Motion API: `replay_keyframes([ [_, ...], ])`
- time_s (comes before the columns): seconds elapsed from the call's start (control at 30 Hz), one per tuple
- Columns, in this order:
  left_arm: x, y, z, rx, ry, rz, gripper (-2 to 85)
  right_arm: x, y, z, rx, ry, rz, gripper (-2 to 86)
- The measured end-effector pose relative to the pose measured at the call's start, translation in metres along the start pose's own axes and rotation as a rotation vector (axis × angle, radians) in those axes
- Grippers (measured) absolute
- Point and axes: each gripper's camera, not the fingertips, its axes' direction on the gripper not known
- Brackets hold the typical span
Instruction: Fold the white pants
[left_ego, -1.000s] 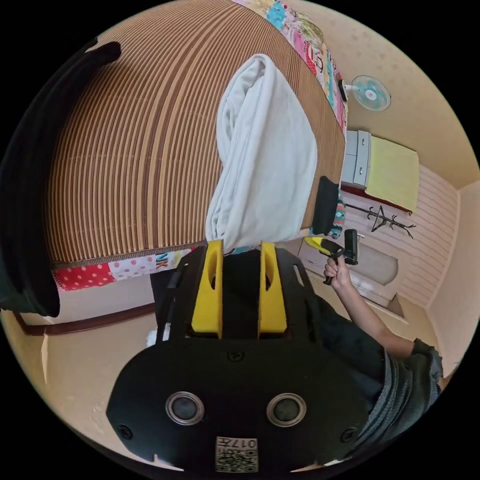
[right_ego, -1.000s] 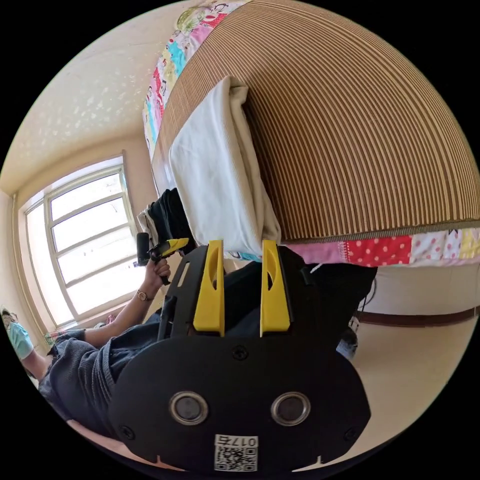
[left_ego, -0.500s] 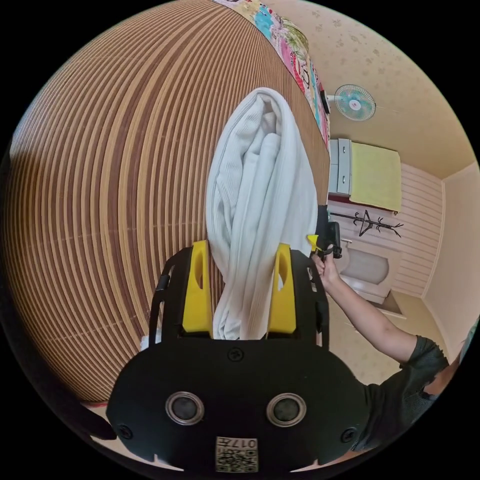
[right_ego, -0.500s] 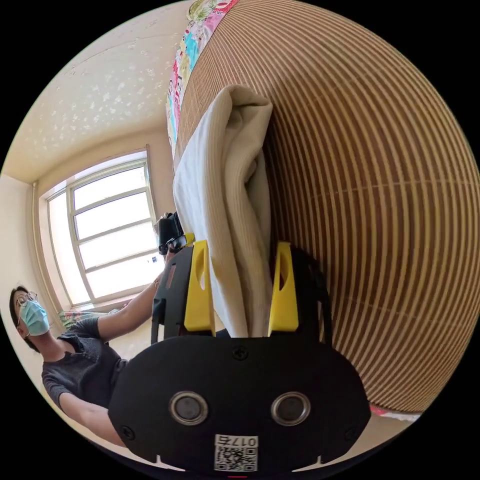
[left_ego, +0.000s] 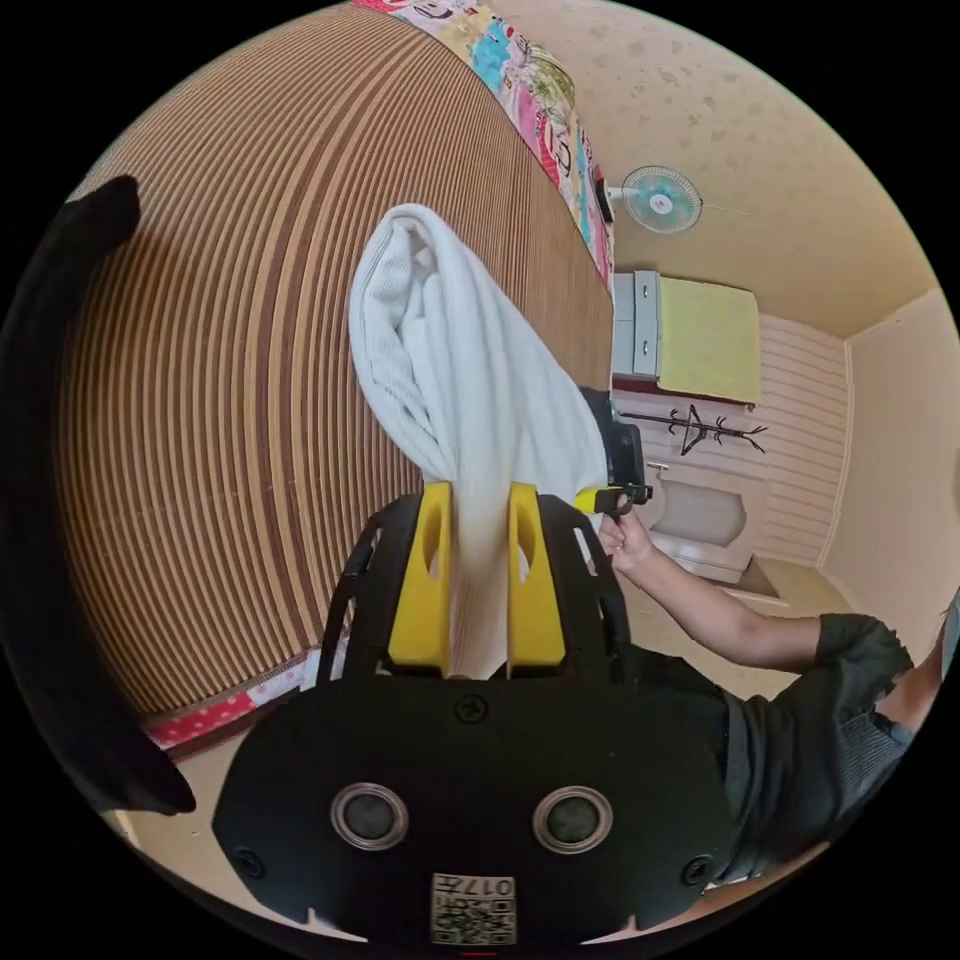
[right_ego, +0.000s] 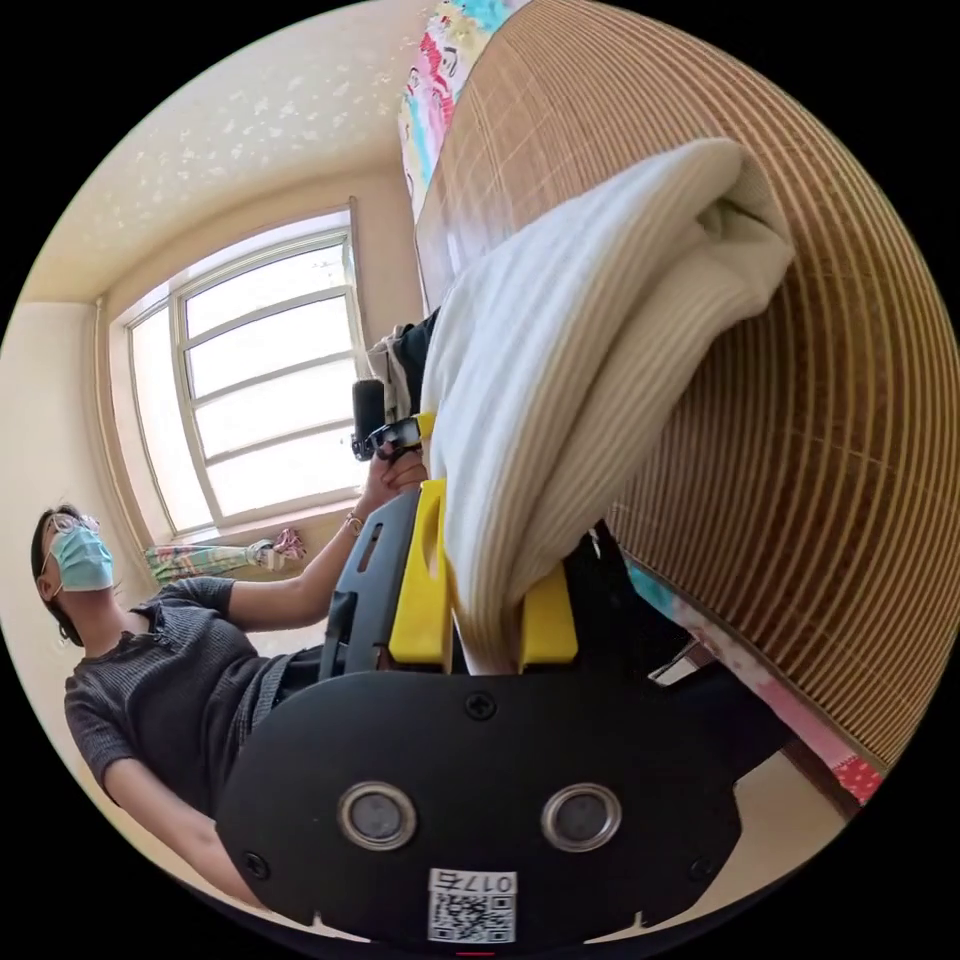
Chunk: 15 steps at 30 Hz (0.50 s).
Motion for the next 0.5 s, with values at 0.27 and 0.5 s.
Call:
replay_keyframes([
  [0.27,0.054,0.100,-0.187,0.189,-0.144,0.054,8.9,-0.183,-0.073,0.125,-0.123,-0.038,-0.267,8.6],
  [0.5,-0.013,0.152,-0.328,0.396,-0.475,-0.374,12.9,-0.204,-0.149,0.242,-0.233,0.203,0.006,10.3],
])
